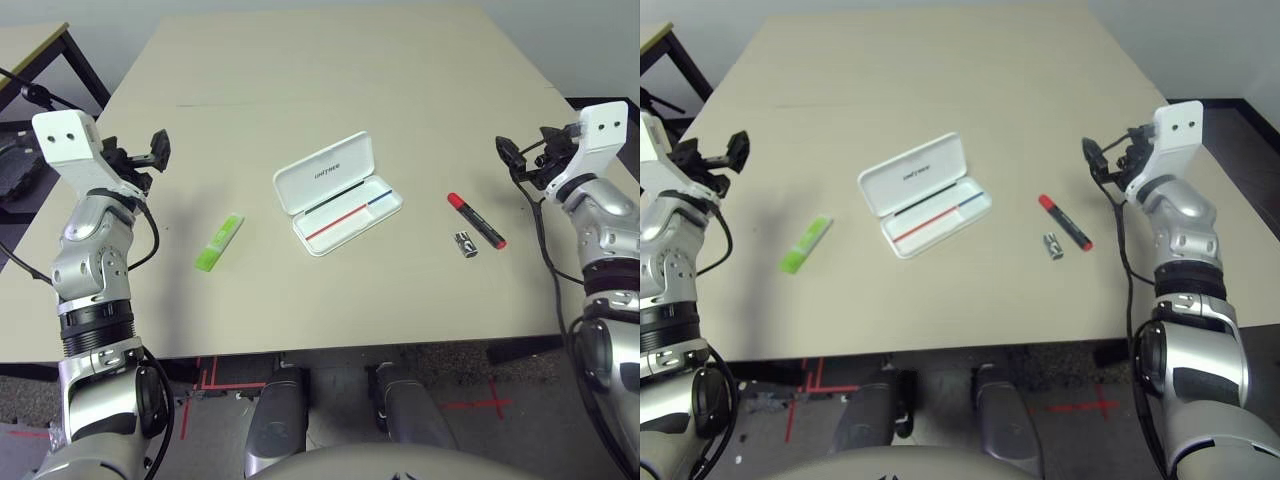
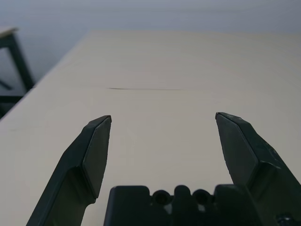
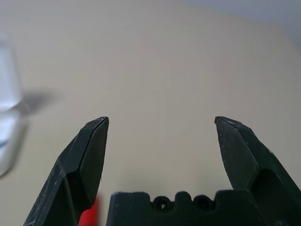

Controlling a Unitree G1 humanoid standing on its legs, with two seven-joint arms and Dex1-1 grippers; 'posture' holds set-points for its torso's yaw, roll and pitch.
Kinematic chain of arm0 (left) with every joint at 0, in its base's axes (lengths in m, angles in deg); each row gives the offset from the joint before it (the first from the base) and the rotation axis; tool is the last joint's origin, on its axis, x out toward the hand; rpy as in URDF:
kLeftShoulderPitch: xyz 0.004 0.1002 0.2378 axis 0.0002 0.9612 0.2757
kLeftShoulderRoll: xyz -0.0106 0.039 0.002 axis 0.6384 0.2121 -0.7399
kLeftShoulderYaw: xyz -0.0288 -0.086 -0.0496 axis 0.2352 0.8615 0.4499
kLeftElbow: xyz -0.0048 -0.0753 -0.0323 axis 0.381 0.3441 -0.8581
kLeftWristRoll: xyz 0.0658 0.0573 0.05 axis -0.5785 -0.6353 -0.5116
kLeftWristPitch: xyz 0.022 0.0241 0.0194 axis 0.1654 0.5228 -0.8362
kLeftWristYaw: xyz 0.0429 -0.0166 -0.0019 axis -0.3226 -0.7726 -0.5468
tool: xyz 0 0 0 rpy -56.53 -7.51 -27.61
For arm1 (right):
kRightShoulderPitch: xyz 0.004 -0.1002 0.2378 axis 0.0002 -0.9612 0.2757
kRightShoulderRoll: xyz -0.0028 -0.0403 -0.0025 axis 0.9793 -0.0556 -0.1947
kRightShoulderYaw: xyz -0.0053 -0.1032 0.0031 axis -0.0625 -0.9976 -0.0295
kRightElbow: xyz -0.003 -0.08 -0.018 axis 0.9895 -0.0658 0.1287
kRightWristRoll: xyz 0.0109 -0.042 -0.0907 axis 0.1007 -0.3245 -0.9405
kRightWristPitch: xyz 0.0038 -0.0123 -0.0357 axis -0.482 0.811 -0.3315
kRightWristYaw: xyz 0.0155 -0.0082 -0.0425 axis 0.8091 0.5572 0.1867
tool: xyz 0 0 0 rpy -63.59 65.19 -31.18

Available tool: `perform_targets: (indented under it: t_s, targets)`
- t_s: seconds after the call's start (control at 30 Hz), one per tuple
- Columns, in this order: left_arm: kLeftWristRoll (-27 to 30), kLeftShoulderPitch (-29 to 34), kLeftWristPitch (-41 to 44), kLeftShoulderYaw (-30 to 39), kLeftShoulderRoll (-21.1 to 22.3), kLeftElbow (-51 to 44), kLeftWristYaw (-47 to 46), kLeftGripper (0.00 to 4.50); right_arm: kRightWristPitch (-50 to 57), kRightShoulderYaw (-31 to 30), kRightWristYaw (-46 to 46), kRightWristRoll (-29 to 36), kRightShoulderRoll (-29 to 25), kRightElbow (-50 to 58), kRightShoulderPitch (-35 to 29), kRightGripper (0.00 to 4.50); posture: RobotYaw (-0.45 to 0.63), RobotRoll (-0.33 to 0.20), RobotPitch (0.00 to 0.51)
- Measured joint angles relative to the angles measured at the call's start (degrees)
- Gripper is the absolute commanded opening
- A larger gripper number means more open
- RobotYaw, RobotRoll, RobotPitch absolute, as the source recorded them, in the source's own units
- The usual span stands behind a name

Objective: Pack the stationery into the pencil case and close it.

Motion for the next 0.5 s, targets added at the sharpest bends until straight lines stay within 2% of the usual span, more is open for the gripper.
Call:
perform_targets:
  t_s: [0.17, 0.37, 0.5]
  targets:
    - [6.0, 2.1, 12.6, -3.3, 2.1, -11.4, 4.4, 4.46, 4.1, -2.6, 7.6, 0.2, -3.9, 6.0, -3.2, 4.5, -0.03, 0.0, 0.12]
    - [12.9, 6.6, 25.1, -8.5, 3.5, -24.4, 7.6, 4.46, 7.3, -3.0, 11.4, 1.0, -4.4, 8.5, -3.8, 4.5, -0.01, 0.0, 0.124]
    - [17.3, 9.0, 31.8, -10.7, 5.9, -30.8, 9.6, 4.46, 7.6, -3.2, 11.8, 0.8, -4.4, 8.4, -3.8, 4.5, 0.0, 0.0, 0.128]
